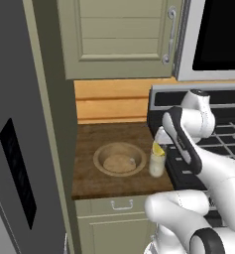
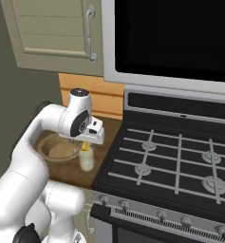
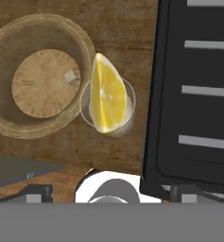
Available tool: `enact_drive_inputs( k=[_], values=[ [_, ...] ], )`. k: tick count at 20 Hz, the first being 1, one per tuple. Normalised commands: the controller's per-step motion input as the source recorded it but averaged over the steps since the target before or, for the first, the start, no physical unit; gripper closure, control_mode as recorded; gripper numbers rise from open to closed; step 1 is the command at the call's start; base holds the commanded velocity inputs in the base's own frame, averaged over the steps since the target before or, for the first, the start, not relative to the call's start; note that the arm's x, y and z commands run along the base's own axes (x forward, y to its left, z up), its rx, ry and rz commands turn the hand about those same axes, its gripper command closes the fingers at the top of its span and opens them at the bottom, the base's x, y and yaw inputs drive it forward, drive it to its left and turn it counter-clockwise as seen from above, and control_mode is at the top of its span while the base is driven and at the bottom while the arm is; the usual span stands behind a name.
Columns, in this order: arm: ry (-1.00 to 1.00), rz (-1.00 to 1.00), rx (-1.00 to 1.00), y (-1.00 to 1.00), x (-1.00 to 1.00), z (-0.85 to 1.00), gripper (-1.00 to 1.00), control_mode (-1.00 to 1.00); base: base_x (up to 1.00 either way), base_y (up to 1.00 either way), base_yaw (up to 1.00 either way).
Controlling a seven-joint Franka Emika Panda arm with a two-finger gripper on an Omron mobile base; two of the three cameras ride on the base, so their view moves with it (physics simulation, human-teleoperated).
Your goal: Grab a lemon wedge from the fridge and one ice cube from the ice bowl, and put them in the glass of lemonade.
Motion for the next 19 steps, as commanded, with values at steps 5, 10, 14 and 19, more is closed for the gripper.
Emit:
enact_drive_inputs(
  k=[5, 10, 14, 19],
  values=[
    [-0.01, 0.0, 0.01, -0.05, -0.47, 0.08, -1.0, -1.0, 0.0, 0.0, 0.0],
    [0.0, 0.0, 0.05, -0.12, -0.67, 0.13, -1.0, -1.0, 0.0, 0.0, 0.0],
    [-0.1, 0.0, 0.02, -0.03, -0.8, 0.51, -1.0, -1.0, 0.0, 0.0, 0.0],
    [-0.12, 0.0, -0.15, 0.29, -0.74, 1.0, -1.0, -1.0, 0.0, 0.0, 0.0]
  ],
)
